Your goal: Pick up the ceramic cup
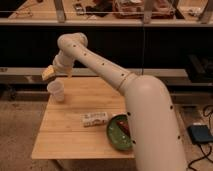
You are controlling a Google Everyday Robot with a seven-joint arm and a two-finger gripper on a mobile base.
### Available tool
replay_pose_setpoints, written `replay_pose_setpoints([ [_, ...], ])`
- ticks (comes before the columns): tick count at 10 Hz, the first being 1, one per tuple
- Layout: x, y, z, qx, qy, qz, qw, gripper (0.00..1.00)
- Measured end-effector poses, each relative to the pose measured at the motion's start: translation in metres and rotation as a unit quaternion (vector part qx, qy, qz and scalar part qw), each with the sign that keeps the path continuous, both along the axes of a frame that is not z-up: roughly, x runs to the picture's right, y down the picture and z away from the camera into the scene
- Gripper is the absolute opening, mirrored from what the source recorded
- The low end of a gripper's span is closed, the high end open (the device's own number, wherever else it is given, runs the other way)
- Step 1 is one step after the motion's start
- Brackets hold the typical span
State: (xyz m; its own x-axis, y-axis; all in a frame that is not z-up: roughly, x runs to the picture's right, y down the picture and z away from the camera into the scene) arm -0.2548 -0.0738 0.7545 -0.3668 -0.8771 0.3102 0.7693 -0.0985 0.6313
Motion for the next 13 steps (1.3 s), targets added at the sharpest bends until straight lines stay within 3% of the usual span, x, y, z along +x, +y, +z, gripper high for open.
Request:
replay_pose_setpoints([
  [2, 0.004, 0.009, -0.028, -0.007, 0.004, -0.005, 1.0000, 0.80],
  [3, 0.004, 0.011, -0.033, -0.008, 0.005, -0.006, 0.9999, 0.80],
  [8, 0.004, 0.011, -0.032, -0.008, 0.005, -0.007, 0.9999, 0.80],
  [9, 0.006, 0.008, -0.026, -0.007, 0.012, -0.004, 0.9999, 0.80],
  [10, 0.019, 0.004, -0.001, -0.006, 0.035, 0.003, 0.9994, 0.80],
  [13, 0.034, -0.002, 0.045, -0.006, 0.065, 0.018, 0.9977, 0.80],
])
